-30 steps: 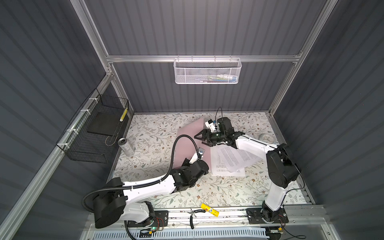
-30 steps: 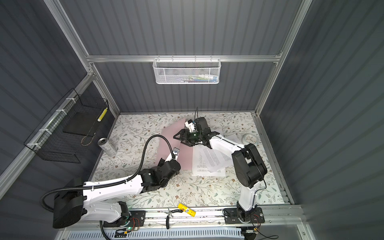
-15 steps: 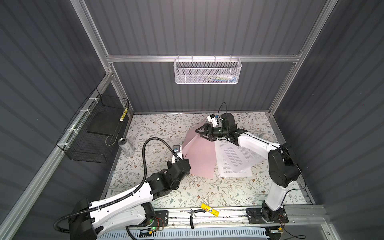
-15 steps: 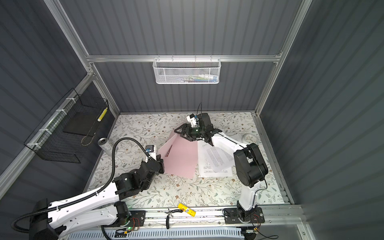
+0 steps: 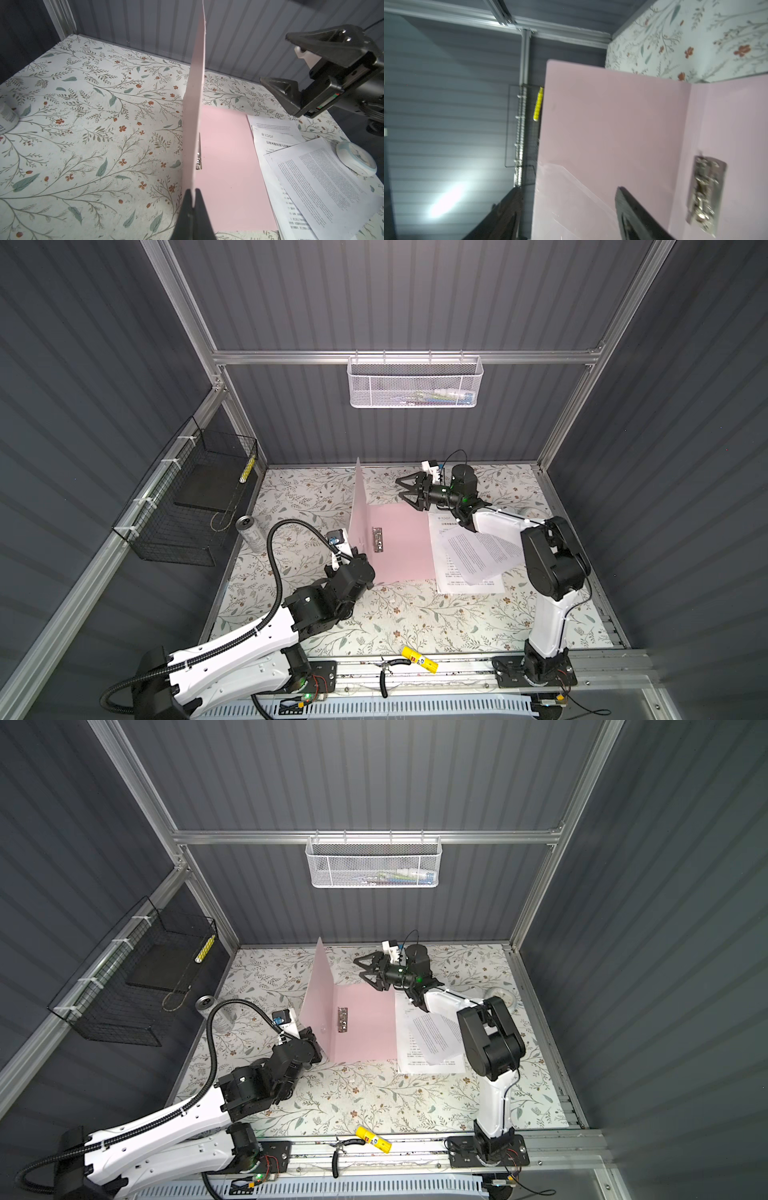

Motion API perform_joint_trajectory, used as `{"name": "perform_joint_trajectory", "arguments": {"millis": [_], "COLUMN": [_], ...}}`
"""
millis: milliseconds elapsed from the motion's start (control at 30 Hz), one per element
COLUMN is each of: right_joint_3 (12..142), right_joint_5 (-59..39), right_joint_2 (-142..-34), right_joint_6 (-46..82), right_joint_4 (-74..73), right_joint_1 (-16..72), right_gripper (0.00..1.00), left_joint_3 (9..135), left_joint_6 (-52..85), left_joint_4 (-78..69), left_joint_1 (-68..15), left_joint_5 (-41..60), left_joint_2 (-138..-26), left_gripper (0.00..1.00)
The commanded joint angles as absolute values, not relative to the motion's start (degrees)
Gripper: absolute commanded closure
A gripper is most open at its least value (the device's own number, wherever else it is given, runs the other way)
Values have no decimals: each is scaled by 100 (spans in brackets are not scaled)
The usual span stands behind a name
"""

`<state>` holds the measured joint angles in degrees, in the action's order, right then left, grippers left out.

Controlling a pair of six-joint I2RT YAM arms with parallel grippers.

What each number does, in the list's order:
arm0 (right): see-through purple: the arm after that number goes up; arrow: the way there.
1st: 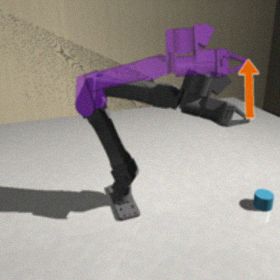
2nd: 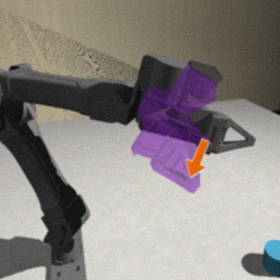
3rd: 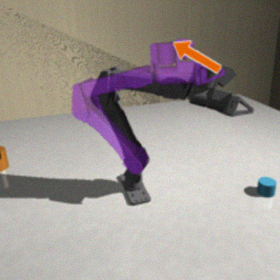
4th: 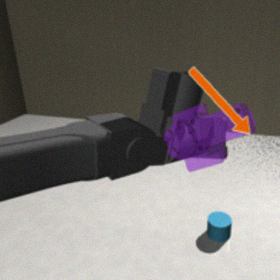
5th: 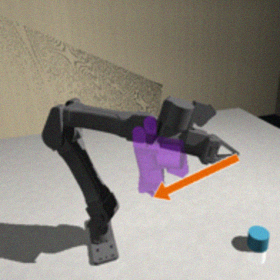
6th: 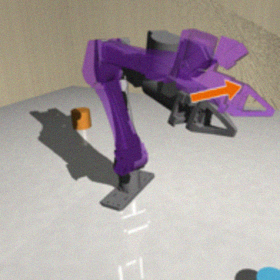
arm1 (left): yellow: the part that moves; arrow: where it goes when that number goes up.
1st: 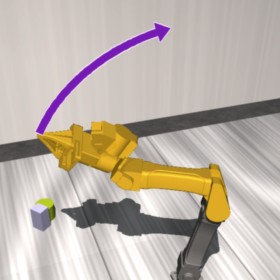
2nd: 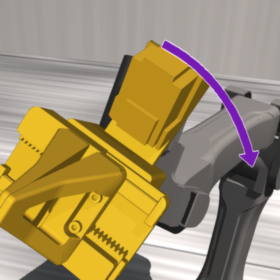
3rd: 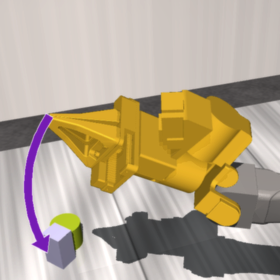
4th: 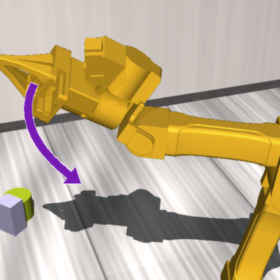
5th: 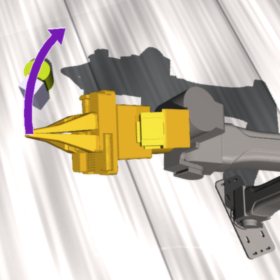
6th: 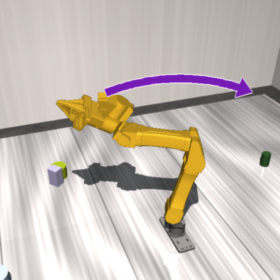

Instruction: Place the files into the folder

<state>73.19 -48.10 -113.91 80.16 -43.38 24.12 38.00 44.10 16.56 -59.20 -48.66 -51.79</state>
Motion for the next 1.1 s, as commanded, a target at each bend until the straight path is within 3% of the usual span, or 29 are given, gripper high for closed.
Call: {"name": "perform_joint_trajectory", "arguments": {"millis": [0,200,400,600,700,767,800,900,1067], "right_joint_3": [7154,6992,7650,8398,8763,9002,9093,9432,9889], "right_joint_5": [-5046,-5168,-4963,-4886,-4878,-4844,-4826,-4825,-4684], "right_joint_2": [-11725,-11444,-11337,-11515,-11641,-11714,-11752,-11913,-12164], "right_joint_6": [9738,8233,6446,5736,5496,5333,5265,5113,4889], "right_joint_4": [-6464,-4317,-1812,-887,-562,-332,-247,-10,344], "right_joint_1": [2319,2437,2971,3434,3596,3694,3736,3830,3945], "right_gripper": [29,33,34,35,36,37,37,39,40], "left_joint_3": [3887,3911,3861,3902,3992,4132,4219,4679,5371], "left_joint_6": [4667,4627,4724,4703,4381,4109,3974,3755,3276], "left_joint_4": [1653,1800,1915,2154,2188,2248,2277,2638,2732], "left_joint_1": [-5905,-5902,-5897,-5897,-5897,-5897,-5897,-5897,-5897], "left_joint_5": [-4966,-5021,-5062,-5061,-5041,-5007,-4972,-4894,-4591], "left_joint_2": [-5127,-5069,-5054,-4910,-4710,-4579,-4535,-4482,-4579], "left_gripper": [100,100,100,100,80,52,47,39,38]}}
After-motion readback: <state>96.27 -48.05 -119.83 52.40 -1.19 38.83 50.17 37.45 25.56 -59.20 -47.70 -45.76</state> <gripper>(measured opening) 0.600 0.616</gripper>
